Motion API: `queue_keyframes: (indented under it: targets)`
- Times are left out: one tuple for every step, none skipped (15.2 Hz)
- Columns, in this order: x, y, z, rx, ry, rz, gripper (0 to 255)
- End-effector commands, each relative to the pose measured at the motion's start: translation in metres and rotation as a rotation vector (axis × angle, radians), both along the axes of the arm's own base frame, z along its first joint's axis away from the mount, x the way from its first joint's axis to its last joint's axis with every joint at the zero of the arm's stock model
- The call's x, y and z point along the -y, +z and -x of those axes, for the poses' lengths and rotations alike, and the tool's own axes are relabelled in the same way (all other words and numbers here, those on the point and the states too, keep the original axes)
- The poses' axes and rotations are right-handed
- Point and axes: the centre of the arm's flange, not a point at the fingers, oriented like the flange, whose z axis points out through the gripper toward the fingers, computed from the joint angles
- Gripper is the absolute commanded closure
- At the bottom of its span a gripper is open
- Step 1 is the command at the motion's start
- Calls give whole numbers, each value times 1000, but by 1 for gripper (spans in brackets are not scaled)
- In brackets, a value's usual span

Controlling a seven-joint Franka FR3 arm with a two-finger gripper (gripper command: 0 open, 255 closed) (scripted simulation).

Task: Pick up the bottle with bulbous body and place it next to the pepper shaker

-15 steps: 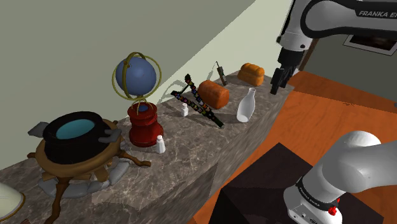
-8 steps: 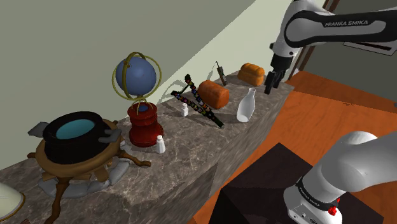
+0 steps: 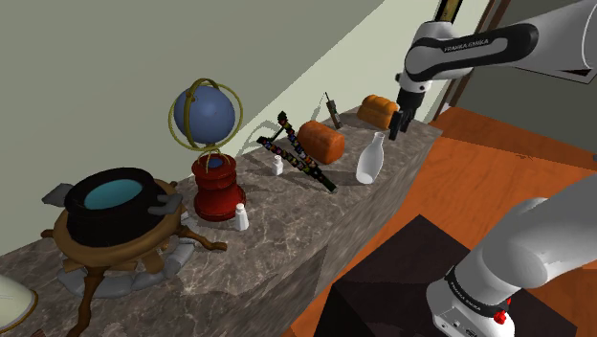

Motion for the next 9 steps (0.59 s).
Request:
queue_keyframes:
  targets:
    - [15, -13, -16, 4, 6, 2, 0]
    - [23, -20, -24, 5, 8, 2, 0]
    - [31, -26, -32, 7, 11, 2, 0]
    - [40, -32, -40, 8, 13, 3, 0]
    - [48, -39, -48, 10, 16, 3, 0]
    - [56, -45, -55, 11, 18, 4, 0]
    - [64, -51, -63, 13, 20, 4, 0]
    - [72, -58, -71, 15, 23, 4, 0]
    - [81, -64, -79, 16, 25, 5, 0]
